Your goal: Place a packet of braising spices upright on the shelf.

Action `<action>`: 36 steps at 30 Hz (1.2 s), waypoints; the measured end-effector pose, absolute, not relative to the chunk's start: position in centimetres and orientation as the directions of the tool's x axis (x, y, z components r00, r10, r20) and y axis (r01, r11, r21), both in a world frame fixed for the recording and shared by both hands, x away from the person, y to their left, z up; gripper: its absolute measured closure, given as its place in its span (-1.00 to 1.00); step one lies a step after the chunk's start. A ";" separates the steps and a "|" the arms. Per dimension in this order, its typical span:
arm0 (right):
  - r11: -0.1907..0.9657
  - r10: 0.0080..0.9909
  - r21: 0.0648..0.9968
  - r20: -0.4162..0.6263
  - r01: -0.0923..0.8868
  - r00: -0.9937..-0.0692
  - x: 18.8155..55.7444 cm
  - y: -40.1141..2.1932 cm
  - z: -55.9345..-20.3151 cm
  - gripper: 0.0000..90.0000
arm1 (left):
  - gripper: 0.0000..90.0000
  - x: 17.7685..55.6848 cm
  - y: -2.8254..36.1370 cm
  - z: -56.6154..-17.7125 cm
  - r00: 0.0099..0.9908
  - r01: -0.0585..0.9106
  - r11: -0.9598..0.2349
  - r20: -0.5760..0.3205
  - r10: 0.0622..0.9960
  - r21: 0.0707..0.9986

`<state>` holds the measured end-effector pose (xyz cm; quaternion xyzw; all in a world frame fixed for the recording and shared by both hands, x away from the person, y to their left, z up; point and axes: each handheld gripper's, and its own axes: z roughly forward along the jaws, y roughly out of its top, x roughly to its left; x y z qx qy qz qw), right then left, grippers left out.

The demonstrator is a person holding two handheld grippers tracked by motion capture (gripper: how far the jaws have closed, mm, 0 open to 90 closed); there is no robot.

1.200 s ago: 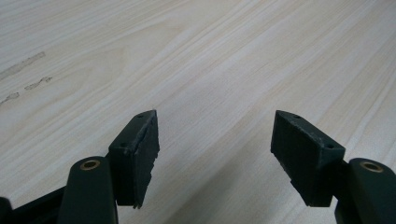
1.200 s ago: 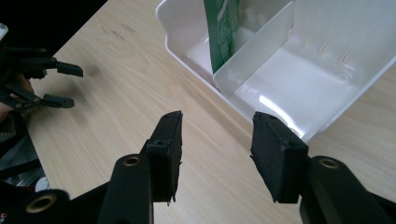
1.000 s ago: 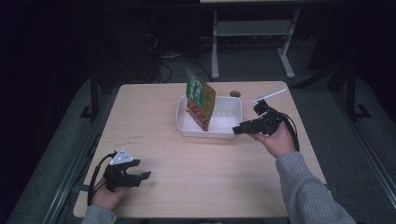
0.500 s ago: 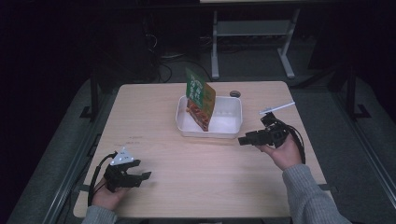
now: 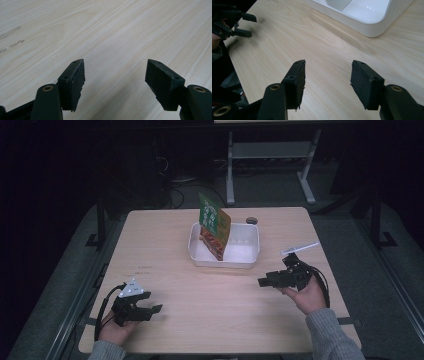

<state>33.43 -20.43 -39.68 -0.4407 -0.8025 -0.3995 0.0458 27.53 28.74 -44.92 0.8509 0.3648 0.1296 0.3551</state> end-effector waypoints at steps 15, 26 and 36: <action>0.281 0.666 0.589 0.449 0.758 -0.596 31.8 -20.9 -41.7 -0.03 | -0.30 27.5 28.6 -45.0 0.703 0.528 -0.486 -0.038 0.710 0.696; 0.279 0.668 0.594 0.445 0.755 -0.597 30.6 -21.2 -42.8 -0.04 | -0.30 27.4 28.4 -45.0 0.707 0.523 -0.486 -0.037 0.707 0.700; 0.277 0.655 0.615 0.441 0.739 -0.613 29.2 -21.4 -43.9 -0.07 | -0.31 27.3 28.3 -44.9 0.711 0.521 -0.492 -0.035 0.703 0.698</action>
